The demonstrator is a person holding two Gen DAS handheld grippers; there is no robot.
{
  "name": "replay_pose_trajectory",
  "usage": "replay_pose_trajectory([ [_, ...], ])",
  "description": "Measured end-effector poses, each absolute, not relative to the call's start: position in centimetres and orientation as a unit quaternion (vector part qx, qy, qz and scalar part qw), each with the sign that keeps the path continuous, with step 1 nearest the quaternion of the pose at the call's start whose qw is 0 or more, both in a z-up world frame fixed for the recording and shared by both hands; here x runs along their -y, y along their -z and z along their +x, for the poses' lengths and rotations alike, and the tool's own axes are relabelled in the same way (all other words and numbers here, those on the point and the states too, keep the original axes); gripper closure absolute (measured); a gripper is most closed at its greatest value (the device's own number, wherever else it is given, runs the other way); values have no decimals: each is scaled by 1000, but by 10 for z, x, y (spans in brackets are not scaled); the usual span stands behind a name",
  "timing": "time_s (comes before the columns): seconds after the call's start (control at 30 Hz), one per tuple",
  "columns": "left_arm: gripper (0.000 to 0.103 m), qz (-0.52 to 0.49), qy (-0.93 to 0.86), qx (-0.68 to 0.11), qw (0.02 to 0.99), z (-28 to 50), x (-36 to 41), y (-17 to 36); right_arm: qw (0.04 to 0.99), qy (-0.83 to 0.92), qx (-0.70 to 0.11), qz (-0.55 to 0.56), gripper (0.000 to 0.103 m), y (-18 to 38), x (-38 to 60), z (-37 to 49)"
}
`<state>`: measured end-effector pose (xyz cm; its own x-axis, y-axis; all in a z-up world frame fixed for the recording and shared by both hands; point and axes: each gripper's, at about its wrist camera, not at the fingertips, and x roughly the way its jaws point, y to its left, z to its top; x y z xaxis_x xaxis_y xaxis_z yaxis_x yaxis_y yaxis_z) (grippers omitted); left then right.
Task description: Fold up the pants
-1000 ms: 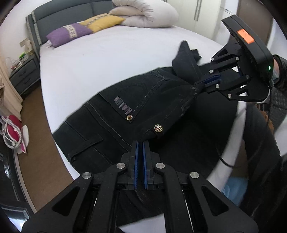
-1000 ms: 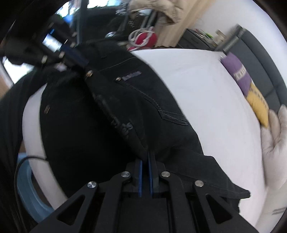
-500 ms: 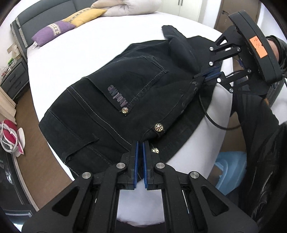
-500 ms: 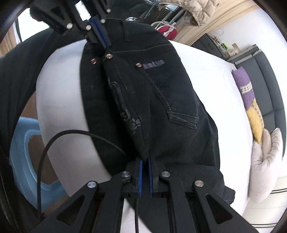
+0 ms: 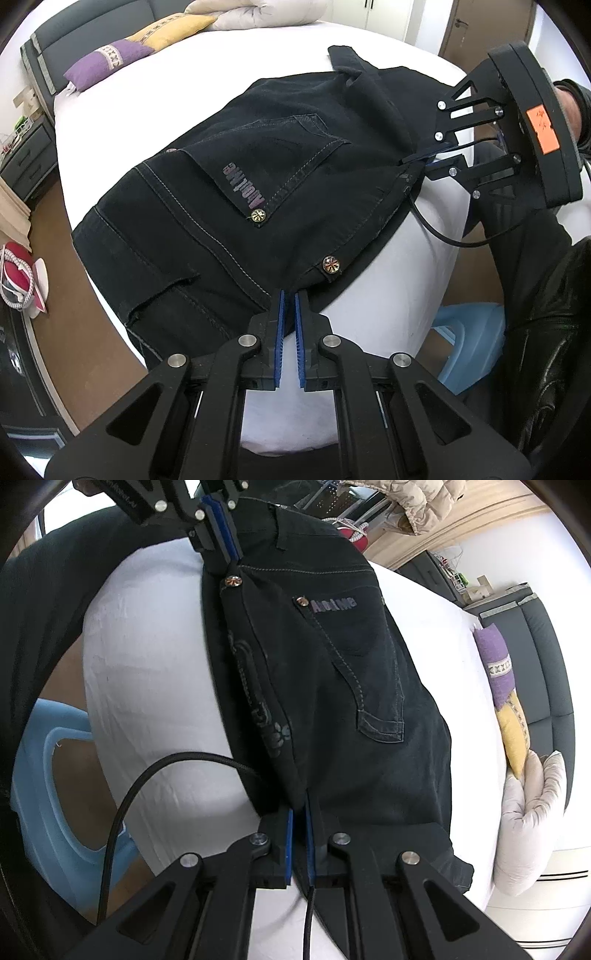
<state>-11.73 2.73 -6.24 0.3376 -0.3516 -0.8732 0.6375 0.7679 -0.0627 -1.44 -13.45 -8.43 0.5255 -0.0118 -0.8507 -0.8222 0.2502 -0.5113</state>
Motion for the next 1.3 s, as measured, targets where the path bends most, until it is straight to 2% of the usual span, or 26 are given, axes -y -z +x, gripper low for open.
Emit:
replay_pose_trajectory([
  [0.33,93,89,282,-494,818,-116,-41,72,699,-268,-388,-537,93,104,125,-33],
  [0.57,93,54,287,-475,830,-125,-50,29,720,-246,-393,-517,93,107,122,-33],
  [0.73,93,29,299,-455,839,-114,-29,11,727,-233,-392,-514,93,109,118,-33],
  [0.9,93,3,298,-457,838,-83,19,26,737,-220,-396,-501,93,108,116,-32],
  [1.1,93,-30,237,-520,820,-36,55,85,759,-205,-396,-474,89,107,121,-31],
  [1.2,93,-64,231,-520,820,-33,52,90,779,-210,-408,-427,81,96,132,-27],
  [1.23,93,-72,230,-522,818,-31,51,90,788,-216,-417,-398,66,89,139,-24],
  [1.27,93,-75,230,-523,817,-30,51,91,799,-233,-436,-342,46,79,151,-18],
  [1.3,93,-75,229,-524,817,-29,51,90,808,-252,-453,-279,41,67,165,-12],
])
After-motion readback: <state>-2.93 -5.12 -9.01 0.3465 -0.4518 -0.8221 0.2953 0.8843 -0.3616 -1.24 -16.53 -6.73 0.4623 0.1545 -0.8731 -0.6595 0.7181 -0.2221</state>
